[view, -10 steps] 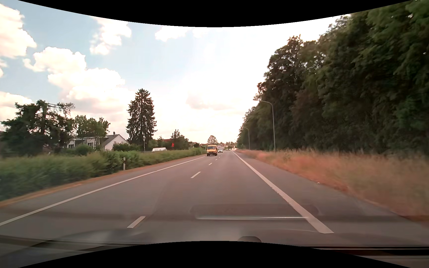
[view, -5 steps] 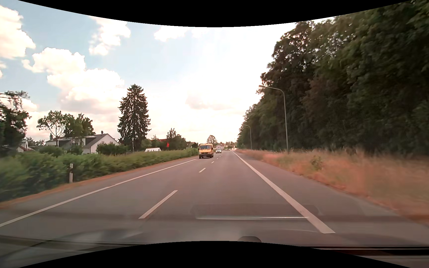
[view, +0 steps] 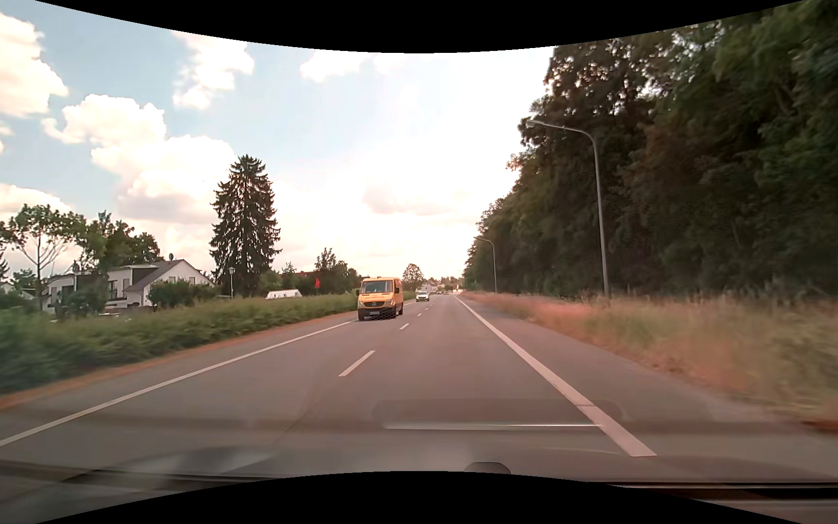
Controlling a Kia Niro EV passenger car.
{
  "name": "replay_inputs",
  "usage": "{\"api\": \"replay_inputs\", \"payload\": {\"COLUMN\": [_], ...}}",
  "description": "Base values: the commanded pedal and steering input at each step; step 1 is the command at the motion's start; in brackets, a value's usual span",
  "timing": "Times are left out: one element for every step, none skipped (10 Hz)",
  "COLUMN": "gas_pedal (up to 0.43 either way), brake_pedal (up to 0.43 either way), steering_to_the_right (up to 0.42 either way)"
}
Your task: Follow the waypoints while adhering to traffic rules and regulations
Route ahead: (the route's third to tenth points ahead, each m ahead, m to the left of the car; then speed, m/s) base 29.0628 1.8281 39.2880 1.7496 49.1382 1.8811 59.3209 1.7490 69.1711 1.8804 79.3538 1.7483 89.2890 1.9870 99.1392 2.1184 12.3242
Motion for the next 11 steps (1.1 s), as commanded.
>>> {"api": "replay_inputs", "payload": {"gas_pedal": [0.059, 0.059, 0.059, 0.059, 0.059, 0.059, 0.059, 0.059, 0.059, 0.059, 0.059], "brake_pedal": [0.0, 0.0, 0.0, 0.0, 0.0, 0.0, 0.0, 0.0, 0.0, 0.0, 0.0], "steering_to_the_right": [-0.004, -0.004, -0.004, -0.004, -0.004, -0.004, -0.004, -0.004, -0.004, -0.004, -0.005]}}
